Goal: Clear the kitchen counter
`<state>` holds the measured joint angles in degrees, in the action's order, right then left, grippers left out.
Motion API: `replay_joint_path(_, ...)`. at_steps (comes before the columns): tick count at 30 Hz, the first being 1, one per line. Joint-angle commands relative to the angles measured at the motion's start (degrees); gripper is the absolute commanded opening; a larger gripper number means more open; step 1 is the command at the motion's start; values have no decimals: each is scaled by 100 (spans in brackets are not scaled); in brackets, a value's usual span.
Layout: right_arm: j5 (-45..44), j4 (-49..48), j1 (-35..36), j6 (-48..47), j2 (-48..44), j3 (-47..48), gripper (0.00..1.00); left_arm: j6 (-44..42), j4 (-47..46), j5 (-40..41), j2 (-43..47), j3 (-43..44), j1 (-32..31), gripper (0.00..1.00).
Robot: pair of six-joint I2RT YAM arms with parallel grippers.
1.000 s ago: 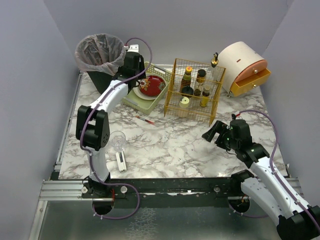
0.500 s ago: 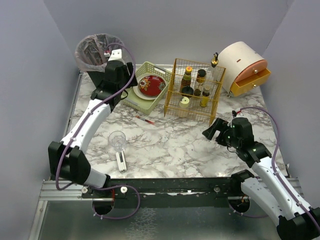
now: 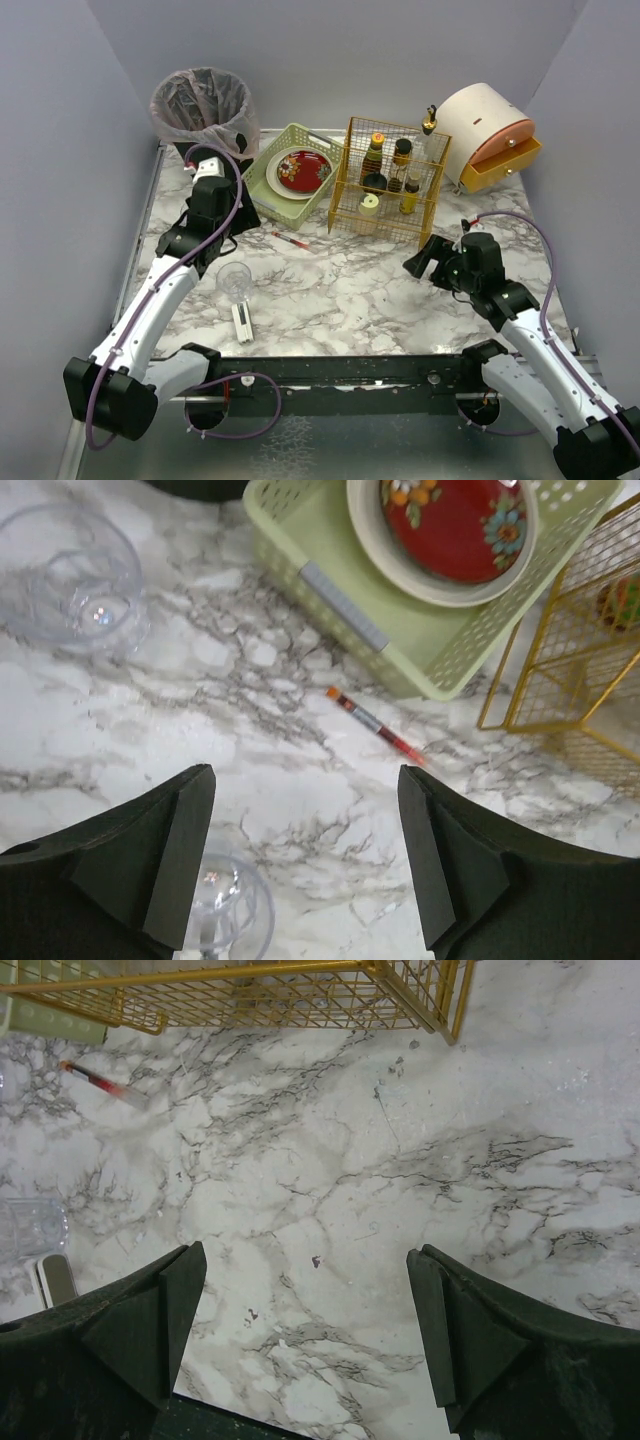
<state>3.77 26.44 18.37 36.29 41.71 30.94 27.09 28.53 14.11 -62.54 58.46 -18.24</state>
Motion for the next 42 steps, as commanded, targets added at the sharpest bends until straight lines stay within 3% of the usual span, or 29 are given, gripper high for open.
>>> replay_joint_path(1,69,-193,0,-60,29,15,89,585,932,-151,314,-485,-26,80)
replay_joint_path(6,118,-263,0,-4,60,-69,89,842,1130,-413,561,-942,-22,81)
replay_joint_path(18,133,-245,0,46,65,-131,89,1024,1277,-381,111,-976,-39,89)
replay_joint_path(22,111,-234,0,37,56,-149,89,1042,1269,-390,18,-994,-39,97)
replay_joint_path(42,102,-297,0,69,179,-220,89,1316,1193,-488,-251,-1241,-101,96)
